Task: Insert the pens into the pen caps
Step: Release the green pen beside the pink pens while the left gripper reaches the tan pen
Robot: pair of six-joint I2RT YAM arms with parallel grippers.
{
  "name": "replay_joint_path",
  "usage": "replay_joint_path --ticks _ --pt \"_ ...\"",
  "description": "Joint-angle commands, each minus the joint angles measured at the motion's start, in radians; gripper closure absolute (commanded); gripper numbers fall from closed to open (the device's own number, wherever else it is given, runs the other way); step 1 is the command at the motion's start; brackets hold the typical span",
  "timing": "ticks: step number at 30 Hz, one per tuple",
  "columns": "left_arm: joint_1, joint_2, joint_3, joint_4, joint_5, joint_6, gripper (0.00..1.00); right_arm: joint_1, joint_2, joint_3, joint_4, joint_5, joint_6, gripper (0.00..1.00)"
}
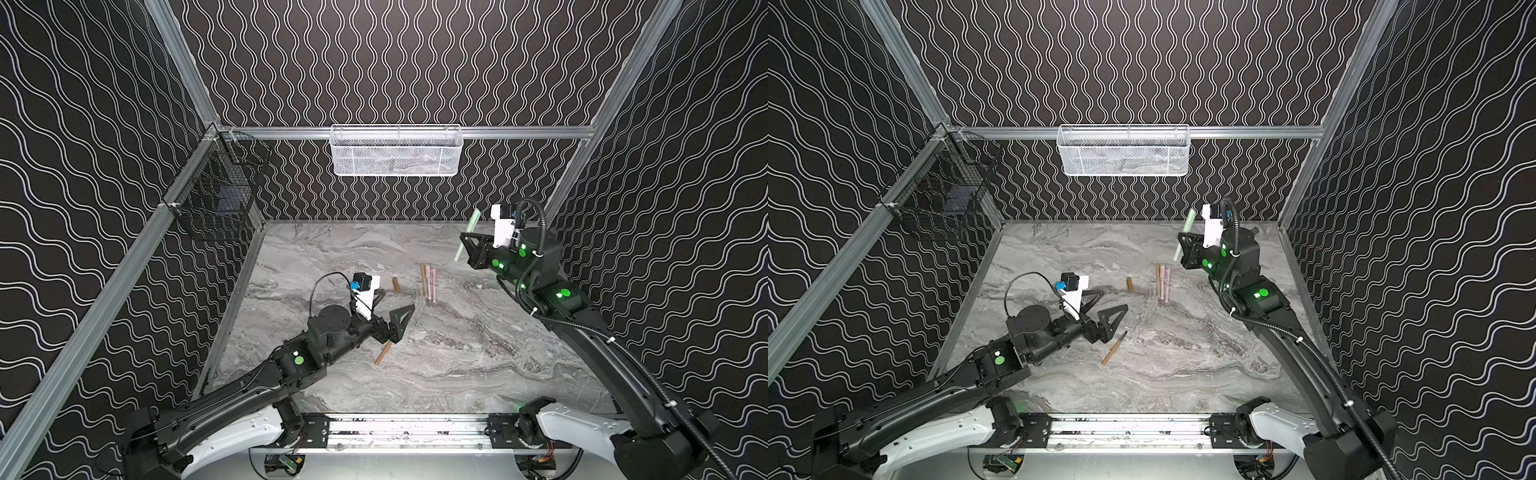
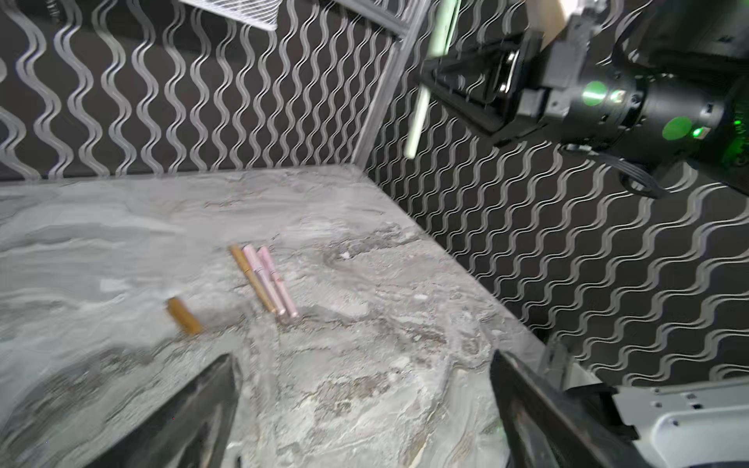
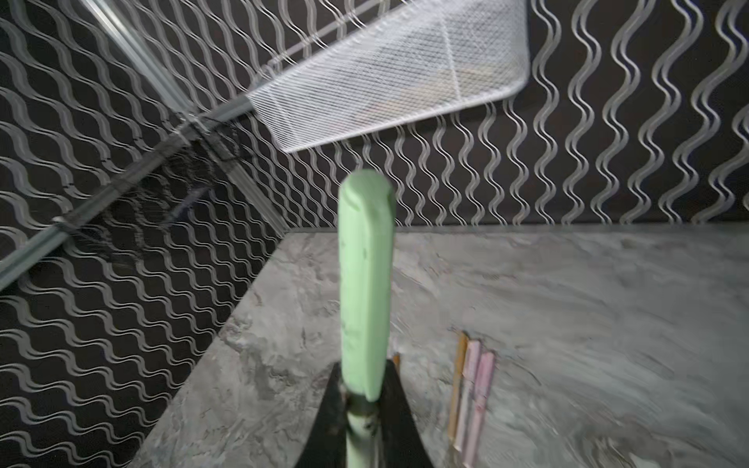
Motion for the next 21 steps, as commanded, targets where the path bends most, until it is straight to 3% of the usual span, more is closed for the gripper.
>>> replay_joint_path --ticks 1,10,21 --pt "0.001 0.000 0.018 -0.116 -0.076 -0.010 0.01 -0.031 0.030 -0.029 -0.036 -0.023 0.029 0.99" --pt "0.001 0.045 0.042 -0.232 -0.167 -0.030 0.01 -0.117 0.305 -0.019 -0.148 -0.049 0.013 0.96" --pt "0.003 0.102 0.111 -0.342 -0.140 -0.020 0.01 -0.143 0.660 0.078 -0.202 -0.068 0.010 0.93"
